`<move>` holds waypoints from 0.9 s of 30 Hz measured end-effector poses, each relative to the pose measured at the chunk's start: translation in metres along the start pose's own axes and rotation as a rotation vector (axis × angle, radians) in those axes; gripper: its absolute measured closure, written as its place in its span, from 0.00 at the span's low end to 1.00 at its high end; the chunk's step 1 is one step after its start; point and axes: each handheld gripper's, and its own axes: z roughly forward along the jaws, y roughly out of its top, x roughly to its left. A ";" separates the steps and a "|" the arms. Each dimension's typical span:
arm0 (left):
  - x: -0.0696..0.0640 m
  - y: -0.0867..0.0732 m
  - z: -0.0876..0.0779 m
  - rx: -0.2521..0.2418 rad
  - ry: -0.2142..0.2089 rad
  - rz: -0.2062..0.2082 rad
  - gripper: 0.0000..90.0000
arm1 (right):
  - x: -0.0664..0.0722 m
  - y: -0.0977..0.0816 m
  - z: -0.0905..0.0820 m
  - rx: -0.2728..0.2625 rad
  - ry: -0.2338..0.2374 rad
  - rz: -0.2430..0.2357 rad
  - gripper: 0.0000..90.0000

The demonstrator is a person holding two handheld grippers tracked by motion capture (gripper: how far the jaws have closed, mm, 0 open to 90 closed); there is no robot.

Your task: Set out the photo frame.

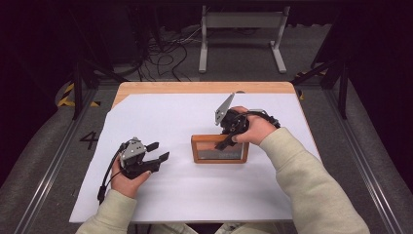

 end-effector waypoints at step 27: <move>0.000 0.000 0.001 0.002 -0.002 0.003 0.48 | -0.013 -0.023 -0.011 -0.093 -0.209 0.088 0.43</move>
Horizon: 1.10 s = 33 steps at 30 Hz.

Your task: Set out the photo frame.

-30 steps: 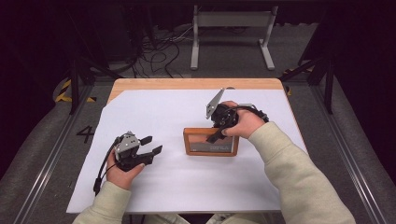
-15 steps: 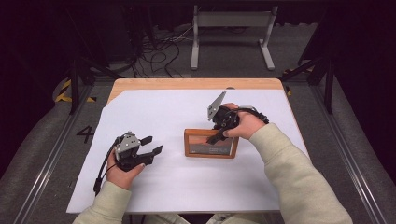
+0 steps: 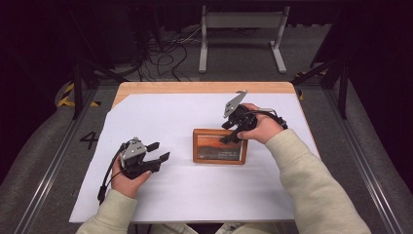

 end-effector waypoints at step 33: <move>-0.007 -0.003 -0.020 -0.007 -0.050 -0.030 0.37 | 0.070 -0.128 -0.072 -0.384 -0.342 0.332 0.04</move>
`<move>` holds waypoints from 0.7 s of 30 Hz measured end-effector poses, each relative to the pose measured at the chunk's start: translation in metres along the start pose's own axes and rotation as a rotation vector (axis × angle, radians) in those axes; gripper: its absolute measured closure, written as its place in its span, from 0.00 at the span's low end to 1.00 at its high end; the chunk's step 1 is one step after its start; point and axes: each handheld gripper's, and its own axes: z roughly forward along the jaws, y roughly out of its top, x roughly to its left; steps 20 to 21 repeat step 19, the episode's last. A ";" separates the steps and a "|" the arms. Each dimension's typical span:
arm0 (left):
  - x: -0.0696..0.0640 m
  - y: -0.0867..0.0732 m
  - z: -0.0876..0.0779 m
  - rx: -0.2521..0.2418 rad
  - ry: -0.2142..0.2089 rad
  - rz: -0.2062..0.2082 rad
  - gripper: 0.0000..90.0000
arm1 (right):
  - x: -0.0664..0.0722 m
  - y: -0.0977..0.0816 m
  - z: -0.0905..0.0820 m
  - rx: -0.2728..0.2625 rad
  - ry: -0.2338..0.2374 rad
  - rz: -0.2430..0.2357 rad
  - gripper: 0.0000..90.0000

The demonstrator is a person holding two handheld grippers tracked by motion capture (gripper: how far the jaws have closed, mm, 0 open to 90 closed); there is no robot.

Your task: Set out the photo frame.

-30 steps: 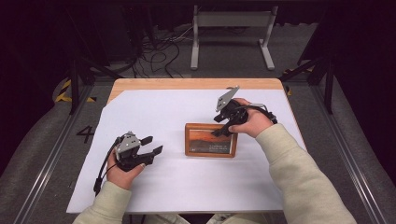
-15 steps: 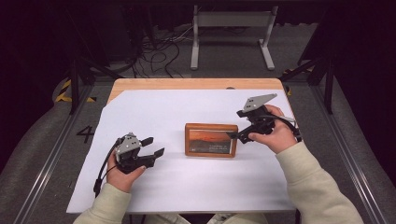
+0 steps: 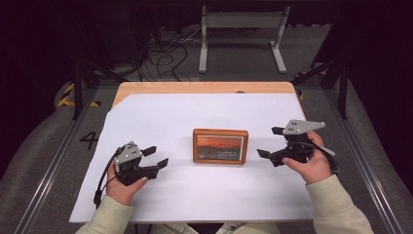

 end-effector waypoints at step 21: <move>0.005 -0.005 -0.001 -0.011 0.007 -0.008 0.36 | -0.002 -0.064 -0.004 -0.058 -0.113 0.092 0.05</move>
